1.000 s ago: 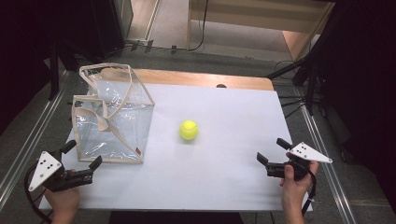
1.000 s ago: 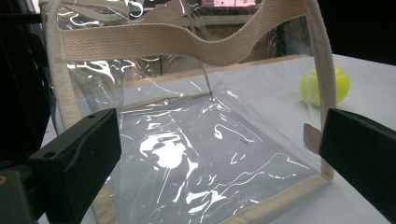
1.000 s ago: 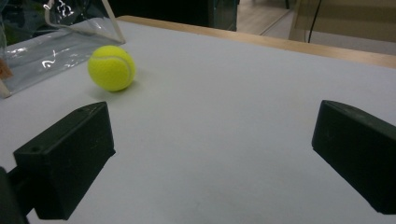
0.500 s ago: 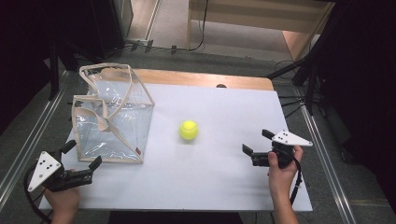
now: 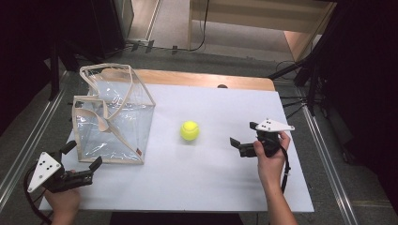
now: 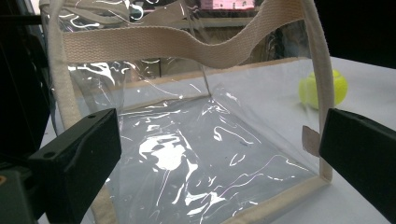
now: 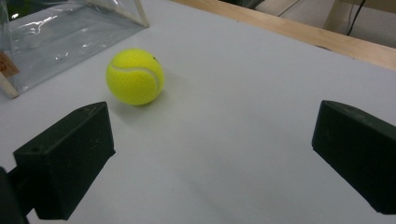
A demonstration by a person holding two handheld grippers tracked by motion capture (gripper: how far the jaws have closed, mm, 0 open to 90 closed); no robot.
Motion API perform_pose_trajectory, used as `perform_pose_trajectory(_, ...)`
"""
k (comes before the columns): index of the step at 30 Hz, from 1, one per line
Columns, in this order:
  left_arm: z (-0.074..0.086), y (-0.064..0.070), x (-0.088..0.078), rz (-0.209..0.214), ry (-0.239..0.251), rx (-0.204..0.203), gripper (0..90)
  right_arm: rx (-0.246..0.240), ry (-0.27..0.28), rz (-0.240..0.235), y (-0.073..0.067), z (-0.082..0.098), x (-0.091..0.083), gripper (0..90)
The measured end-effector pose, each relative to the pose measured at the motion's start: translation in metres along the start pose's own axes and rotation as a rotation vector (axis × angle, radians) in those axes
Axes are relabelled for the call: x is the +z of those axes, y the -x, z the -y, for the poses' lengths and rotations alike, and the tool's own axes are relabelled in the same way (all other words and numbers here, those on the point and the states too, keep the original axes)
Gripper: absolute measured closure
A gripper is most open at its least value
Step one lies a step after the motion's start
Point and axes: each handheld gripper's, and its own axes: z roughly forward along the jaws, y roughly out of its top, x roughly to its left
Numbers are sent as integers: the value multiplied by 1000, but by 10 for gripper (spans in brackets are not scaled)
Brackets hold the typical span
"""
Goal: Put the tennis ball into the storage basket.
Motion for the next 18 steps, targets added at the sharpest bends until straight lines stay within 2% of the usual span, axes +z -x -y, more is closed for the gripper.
perform_pose_trajectory(6, 0, 1, 0, 2, -6, 3, 0, -12, -22, -27, -4, -12, 16, 0)
perform_pose_trajectory(10, 0, 1, 0, 3, -4, 4, 0, -50, -54, -43, -10, -22, 27, 0)
perform_pose_trajectory(15, 0, 1, 0, 4, -3, 2, 0, -74, -86, -73, -16, -35, 39, 0)
perform_pose_trajectory(18, 0, 1, 0, 5, -3, 4, 0, -96, -113, -74, -21, -42, 45, 0)
